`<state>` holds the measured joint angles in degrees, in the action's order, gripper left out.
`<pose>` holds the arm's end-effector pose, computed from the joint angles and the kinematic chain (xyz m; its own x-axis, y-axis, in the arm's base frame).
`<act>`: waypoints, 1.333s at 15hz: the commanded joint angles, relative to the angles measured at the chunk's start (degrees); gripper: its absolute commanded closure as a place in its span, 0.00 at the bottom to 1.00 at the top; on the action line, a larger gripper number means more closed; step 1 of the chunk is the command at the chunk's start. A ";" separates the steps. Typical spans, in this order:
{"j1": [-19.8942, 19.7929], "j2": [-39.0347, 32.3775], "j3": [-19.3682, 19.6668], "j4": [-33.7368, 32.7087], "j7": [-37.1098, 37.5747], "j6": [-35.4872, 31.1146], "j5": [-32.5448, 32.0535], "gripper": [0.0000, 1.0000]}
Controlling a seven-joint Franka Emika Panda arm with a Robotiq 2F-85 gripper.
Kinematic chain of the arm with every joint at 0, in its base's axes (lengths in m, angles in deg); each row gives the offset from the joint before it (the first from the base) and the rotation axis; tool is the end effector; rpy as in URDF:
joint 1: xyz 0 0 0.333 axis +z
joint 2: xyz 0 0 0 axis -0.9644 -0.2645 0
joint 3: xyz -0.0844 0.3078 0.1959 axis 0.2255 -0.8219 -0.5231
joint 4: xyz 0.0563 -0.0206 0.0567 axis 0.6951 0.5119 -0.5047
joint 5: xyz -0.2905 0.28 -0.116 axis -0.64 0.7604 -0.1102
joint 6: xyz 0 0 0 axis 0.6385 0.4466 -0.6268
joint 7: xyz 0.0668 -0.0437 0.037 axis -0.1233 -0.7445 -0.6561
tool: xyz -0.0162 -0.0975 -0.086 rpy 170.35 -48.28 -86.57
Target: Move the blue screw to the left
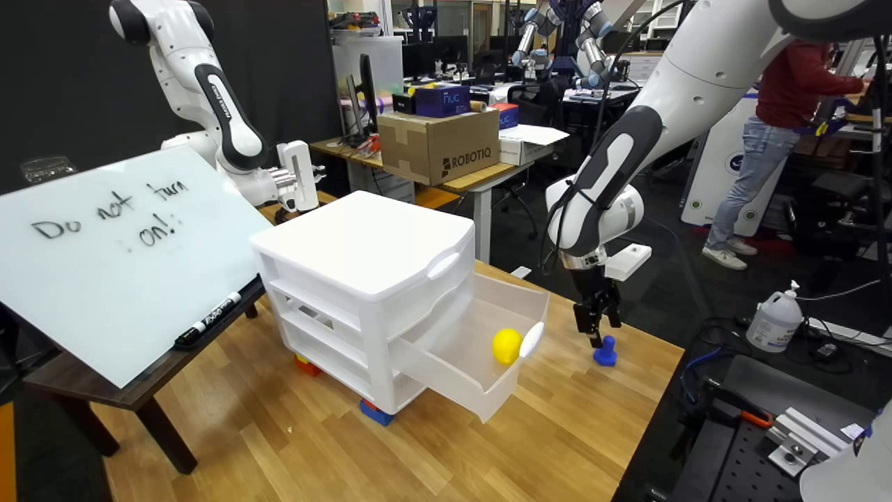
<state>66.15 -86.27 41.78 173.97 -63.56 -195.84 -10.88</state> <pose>0.4873 -0.1272 0.1231 0.8902 0.0756 -0.4492 0.0515 -0.9965 -0.0656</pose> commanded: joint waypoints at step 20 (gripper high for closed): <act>-0.26 -2.01 -1.39 0.90 1.02 0.56 -0.30 0.60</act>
<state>66.25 -88.13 40.87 175.22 -63.20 -195.85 -10.86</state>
